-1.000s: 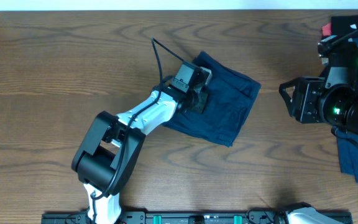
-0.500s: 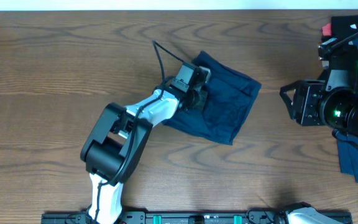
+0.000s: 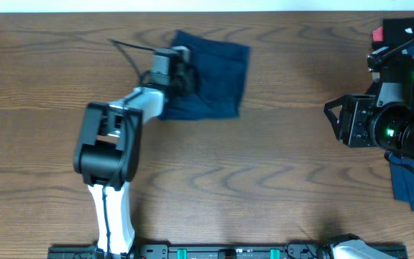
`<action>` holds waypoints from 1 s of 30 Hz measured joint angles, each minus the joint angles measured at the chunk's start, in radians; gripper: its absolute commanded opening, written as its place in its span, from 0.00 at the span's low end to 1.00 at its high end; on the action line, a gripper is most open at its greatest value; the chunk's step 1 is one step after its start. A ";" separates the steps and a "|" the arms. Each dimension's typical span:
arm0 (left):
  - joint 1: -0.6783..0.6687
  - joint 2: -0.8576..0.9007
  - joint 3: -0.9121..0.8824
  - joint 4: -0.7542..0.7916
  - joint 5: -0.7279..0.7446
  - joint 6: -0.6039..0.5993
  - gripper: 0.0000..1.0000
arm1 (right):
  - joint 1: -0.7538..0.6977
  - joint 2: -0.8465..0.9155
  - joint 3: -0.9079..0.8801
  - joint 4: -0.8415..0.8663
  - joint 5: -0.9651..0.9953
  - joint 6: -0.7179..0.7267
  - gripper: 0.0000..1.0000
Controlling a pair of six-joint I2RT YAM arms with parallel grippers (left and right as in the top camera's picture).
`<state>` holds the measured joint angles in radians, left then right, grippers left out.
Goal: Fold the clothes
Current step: 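Drag the folded navy shorts to the far-left table area with the left gripper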
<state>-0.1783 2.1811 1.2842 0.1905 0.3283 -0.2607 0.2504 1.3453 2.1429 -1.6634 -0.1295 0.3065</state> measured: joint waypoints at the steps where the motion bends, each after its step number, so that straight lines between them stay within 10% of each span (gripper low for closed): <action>1: 0.031 0.005 -0.001 0.023 -0.012 -0.002 0.06 | 0.000 0.000 0.000 -0.001 0.000 0.000 0.44; 14: 0.304 0.044 0.029 0.209 -0.249 -0.215 0.06 | 0.000 0.000 0.000 -0.001 0.000 0.034 0.44; 24: 0.432 0.045 0.078 0.143 -0.319 -0.637 0.06 | 0.000 0.006 0.000 -0.022 0.000 0.057 0.43; 30: 0.469 0.035 0.078 0.095 -0.320 -0.592 0.06 | 0.000 0.009 0.000 -0.027 0.016 0.060 0.44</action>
<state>0.2905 2.2162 1.3624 0.2855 0.0082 -0.8524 0.2504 1.3540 2.1429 -1.6901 -0.1139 0.3668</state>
